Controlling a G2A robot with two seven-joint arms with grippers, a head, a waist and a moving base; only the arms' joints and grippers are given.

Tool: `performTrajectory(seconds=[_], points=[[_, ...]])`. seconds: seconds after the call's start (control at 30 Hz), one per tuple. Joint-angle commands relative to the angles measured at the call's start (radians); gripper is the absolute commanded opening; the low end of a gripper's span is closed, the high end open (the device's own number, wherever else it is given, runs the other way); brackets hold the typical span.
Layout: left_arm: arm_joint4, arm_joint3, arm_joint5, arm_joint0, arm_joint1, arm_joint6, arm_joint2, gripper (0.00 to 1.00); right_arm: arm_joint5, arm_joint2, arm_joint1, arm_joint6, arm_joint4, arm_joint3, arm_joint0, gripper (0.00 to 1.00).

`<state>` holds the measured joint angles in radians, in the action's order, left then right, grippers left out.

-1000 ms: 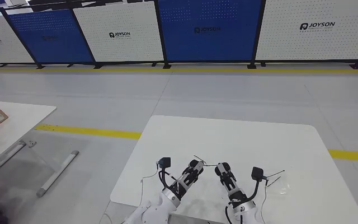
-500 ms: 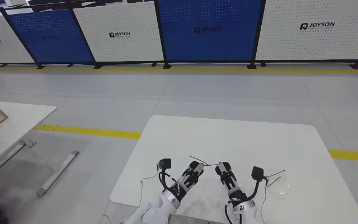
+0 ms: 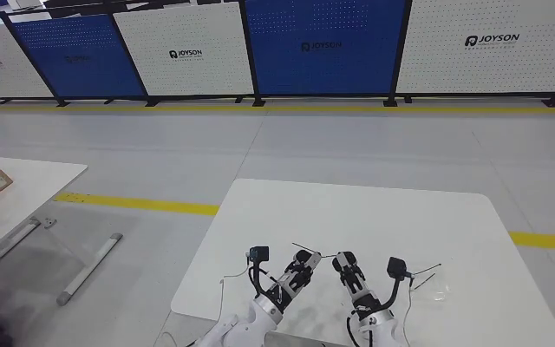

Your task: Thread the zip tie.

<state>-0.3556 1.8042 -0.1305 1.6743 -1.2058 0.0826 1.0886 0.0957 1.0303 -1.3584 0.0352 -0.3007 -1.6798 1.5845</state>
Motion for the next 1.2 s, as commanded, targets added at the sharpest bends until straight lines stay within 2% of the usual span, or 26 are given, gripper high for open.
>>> performTrajectory(seconds=[0.0,0.27,0.4,0.8,0.87,0.93,1.17], points=[[-0.002,-0.001,0.004,-0.001,0.0,0.003,0.0,0.27,0.0,-0.001,0.0,-0.005,-0.007,0.001,0.0,0.0],[0.003,-0.009,0.033,-0.014,-0.004,0.012,-0.001,0.22,0.003,-0.007,0.001,-0.017,-0.043,-0.003,0.003,0.0],[0.0,-0.009,0.037,-0.015,-0.004,0.011,-0.003,0.15,0.007,-0.004,0.0,-0.009,-0.04,-0.006,0.007,0.0],[0.015,-0.004,0.035,-0.013,-0.004,0.004,0.011,0.13,0.004,-0.001,-0.002,-0.007,-0.043,-0.013,0.009,0.0],[0.014,-0.003,0.034,-0.012,-0.004,0.003,0.012,0.09,0.004,-0.002,-0.002,-0.009,-0.048,-0.013,0.009,0.0],[0.012,-0.003,0.034,-0.011,-0.004,0.003,0.012,0.0,0.006,-0.001,-0.002,-0.009,-0.048,-0.013,0.01,0.0],[0.01,-0.008,0.037,-0.012,-0.005,-0.002,0.011,0.0,0.014,0.002,-0.003,-0.003,-0.04,-0.013,0.012,0.0]])
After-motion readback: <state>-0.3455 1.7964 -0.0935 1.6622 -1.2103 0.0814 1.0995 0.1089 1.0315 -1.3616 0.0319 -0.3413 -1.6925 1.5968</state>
